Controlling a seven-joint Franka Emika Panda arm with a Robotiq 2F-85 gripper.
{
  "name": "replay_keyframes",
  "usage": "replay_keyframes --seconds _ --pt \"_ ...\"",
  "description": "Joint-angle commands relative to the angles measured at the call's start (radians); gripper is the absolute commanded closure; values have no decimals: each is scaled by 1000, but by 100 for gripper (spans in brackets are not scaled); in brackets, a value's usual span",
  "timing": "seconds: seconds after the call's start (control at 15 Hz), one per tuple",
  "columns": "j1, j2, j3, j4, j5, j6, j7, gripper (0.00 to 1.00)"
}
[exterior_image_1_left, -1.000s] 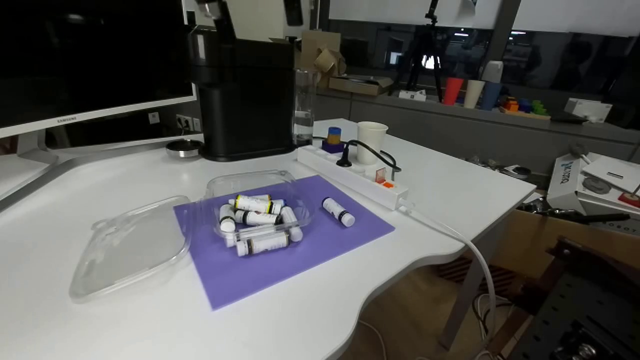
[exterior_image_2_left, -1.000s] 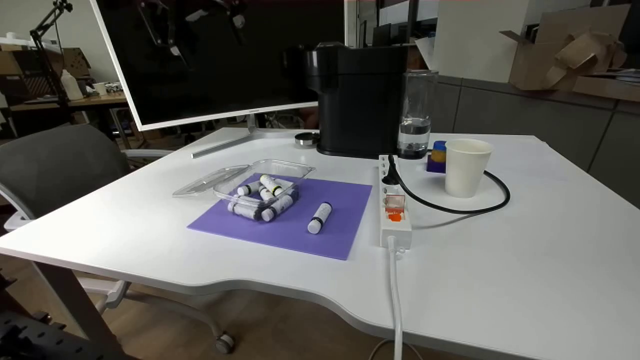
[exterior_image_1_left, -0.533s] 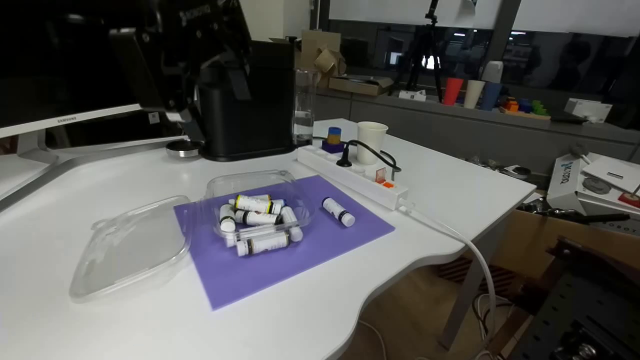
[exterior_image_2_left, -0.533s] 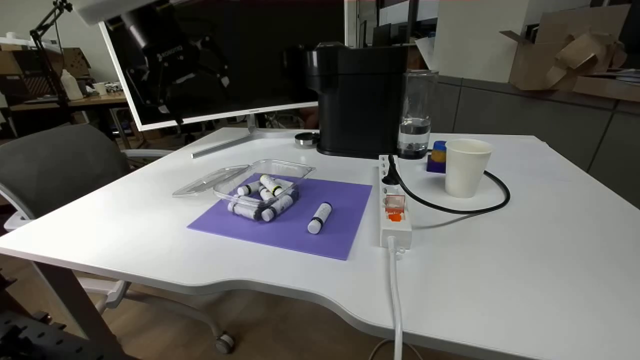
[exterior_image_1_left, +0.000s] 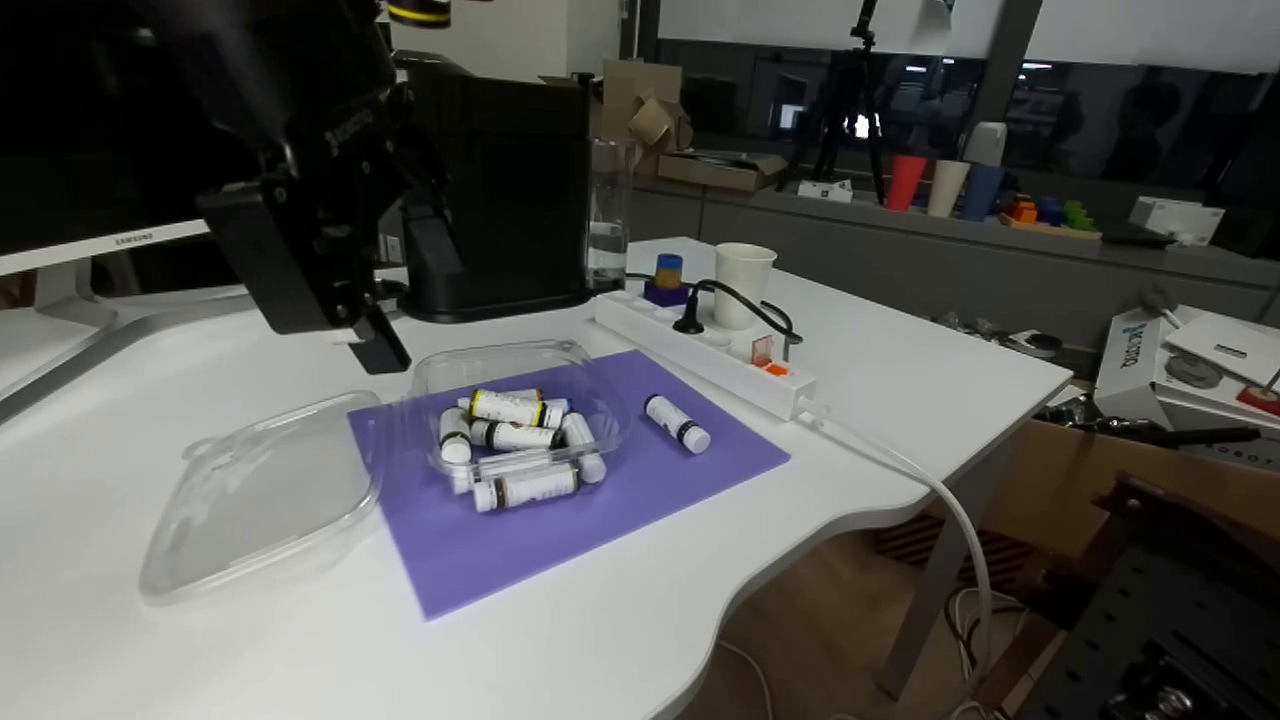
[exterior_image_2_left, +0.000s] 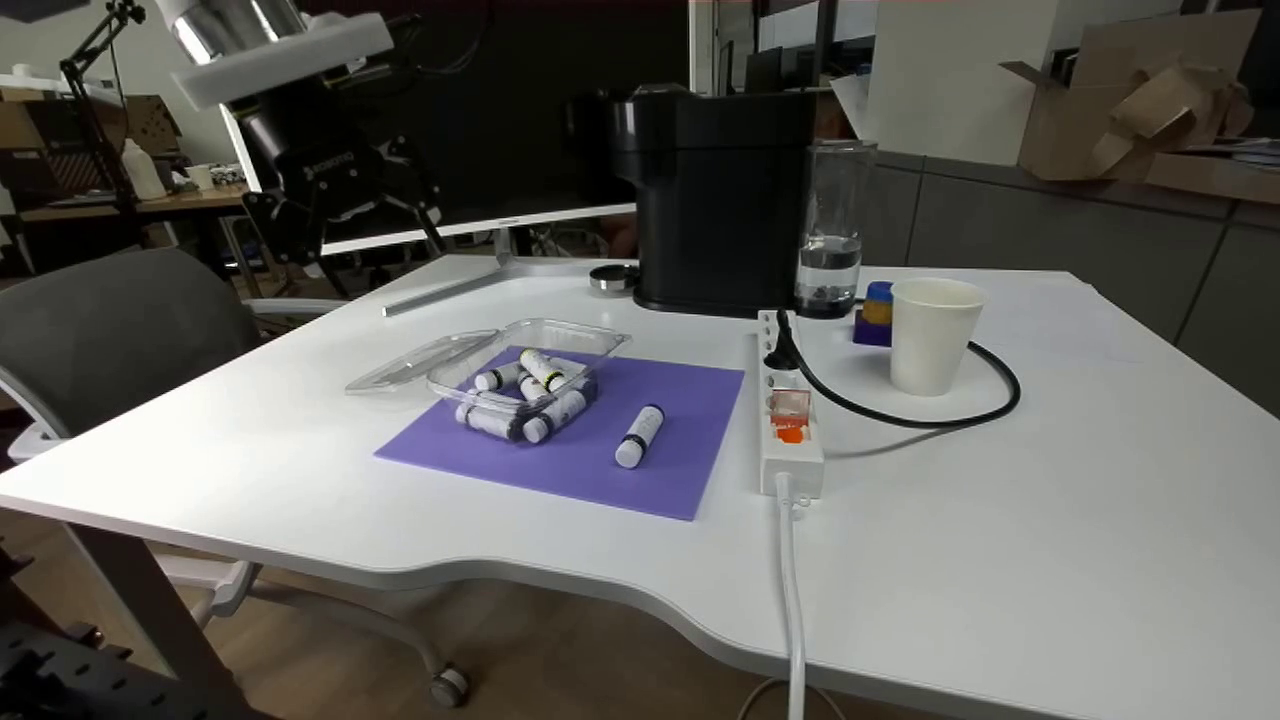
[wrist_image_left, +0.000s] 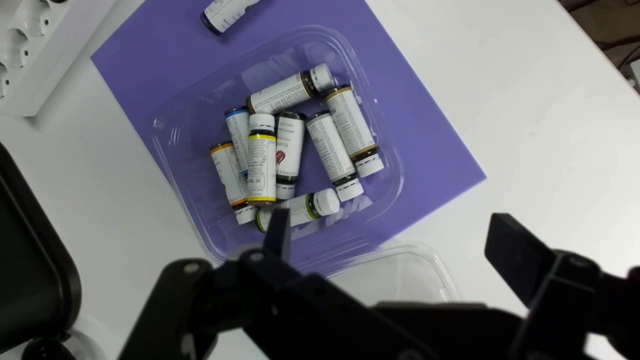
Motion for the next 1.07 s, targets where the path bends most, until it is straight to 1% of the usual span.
replay_keyframes --seconds 0.0,0.13,0.27,0.73,1.0 --pt "27 6 -31 -12 -115 54 105 0" --pt "38 35 -39 -7 -206 89 172 0" --pt "51 74 -45 5 -287 97 224 0" --pt "105 219 -56 49 -538 75 324 0" --pt "125 285 -56 82 -653 61 368 0"
